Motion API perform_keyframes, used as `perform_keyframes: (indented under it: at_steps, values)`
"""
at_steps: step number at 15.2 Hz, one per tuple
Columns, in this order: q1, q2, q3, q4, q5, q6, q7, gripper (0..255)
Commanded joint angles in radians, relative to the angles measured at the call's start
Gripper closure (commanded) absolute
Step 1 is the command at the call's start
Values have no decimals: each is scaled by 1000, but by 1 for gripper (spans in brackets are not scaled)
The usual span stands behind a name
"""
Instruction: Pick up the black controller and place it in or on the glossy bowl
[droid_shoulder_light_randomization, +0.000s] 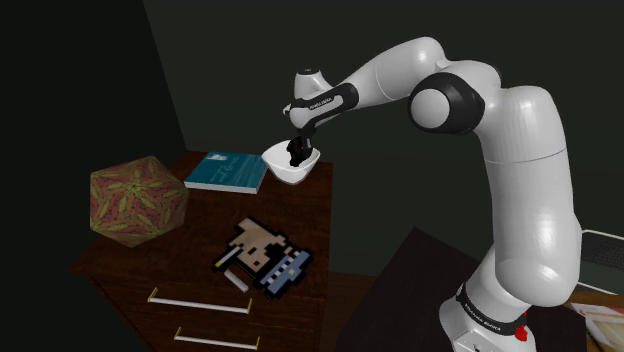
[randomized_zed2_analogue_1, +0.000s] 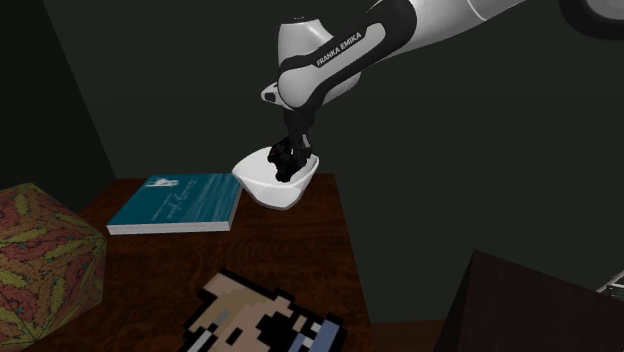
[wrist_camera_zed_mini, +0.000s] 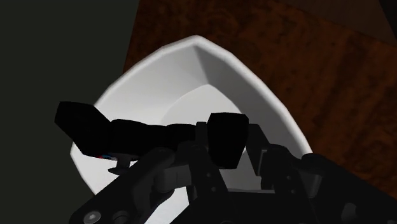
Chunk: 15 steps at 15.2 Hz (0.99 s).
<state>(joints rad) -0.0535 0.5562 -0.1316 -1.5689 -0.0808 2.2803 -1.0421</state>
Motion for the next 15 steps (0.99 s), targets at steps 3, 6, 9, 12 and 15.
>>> perform_keyframes:
  at_steps: [3,6,9,12,15]
  values:
    - [0,0,0,0,0,1,0,255]
    - [0,0,0,0,0,1,0,0]
    - [0,1,0,1,0,1,0,0]
    - [7,-41,-1,2,-3,-43,2,0]
    - [13,-75,-2,10,-6,-85,3,0]
